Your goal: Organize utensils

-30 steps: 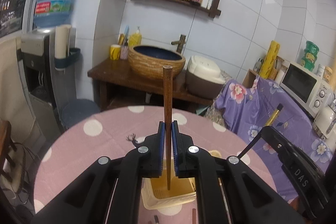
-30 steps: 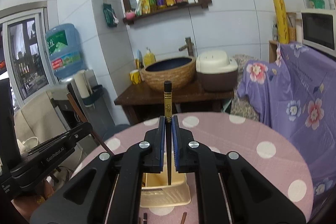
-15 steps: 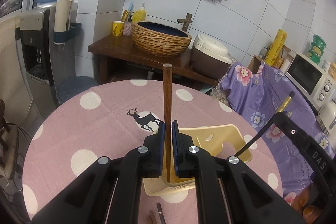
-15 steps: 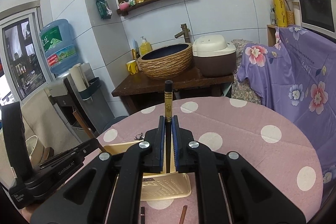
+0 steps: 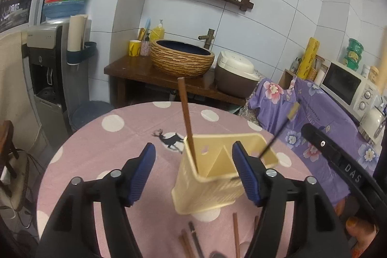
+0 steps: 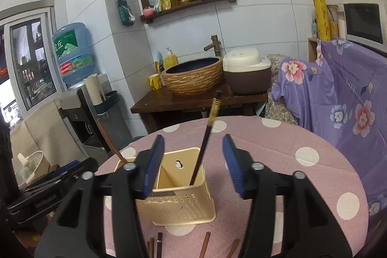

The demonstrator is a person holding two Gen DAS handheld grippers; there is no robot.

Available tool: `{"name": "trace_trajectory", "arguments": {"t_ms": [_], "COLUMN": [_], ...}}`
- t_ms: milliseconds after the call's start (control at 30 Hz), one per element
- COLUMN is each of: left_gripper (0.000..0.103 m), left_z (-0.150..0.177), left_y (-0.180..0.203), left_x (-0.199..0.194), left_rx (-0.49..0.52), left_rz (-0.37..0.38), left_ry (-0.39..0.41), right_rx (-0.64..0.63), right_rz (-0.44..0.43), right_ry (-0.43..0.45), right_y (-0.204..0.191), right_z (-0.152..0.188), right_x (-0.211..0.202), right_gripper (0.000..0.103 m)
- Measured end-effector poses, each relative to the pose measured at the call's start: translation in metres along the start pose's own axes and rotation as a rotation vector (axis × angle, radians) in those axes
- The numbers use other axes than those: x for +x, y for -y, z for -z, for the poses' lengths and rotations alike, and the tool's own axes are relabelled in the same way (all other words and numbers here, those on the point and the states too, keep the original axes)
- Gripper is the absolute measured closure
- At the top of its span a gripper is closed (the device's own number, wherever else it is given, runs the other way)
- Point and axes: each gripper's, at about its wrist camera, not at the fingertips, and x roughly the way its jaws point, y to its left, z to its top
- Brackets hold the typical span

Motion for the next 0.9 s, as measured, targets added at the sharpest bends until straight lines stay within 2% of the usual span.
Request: {"name": "trace_trajectory", "arguments": {"t_ms": [100, 267, 333, 467, 600, 733, 900], "left_gripper": [0.024, 0.024, 0.026, 0.045, 0.056, 0.063, 0.068], "left_z": [0.019, 0.059, 0.079, 0.117, 0.154, 0.179, 0.191], "left_y": [-0.010, -0.032, -0.036, -0.032, -0.020, -0.004, 0.007], "left_x": [-0.019, -0.038, -0.041, -0.039, -0.040, -0.035, -0.024], "left_rx": [0.029, 0.028, 0.034, 0.042, 0.049, 0.076, 0.096], "left_rz": [-0.017, -0.078, -0.081, -0.041, -0.008, 0.034, 0.025], "left_ry": [-0.014, -0.053, -0.097, -0.208, -0.282, -0.357, -0.408], "right_rx": [-0.022, -0.036, -0.052, -0.064, -0.070, -0.071, -0.055], "right_rz": [0.020, 0.042, 0.056, 0.098, 0.131, 0.155, 0.168], "right_ry": [0.011, -0.039, -0.074, -0.130, -0.162, -0.202, -0.230], "right_y": [0.000, 0.002, 0.003, 0.007, 0.012, 0.018, 0.026], "right_z": [0.014, 0.048, 0.067, 0.102, 0.132, 0.154, 0.168], "right_x": [-0.017, -0.043, -0.051, -0.063, -0.073, -0.077, -0.078], "right_gripper": [0.042, 0.038, 0.038, 0.038, 0.038, 0.038, 0.038]}}
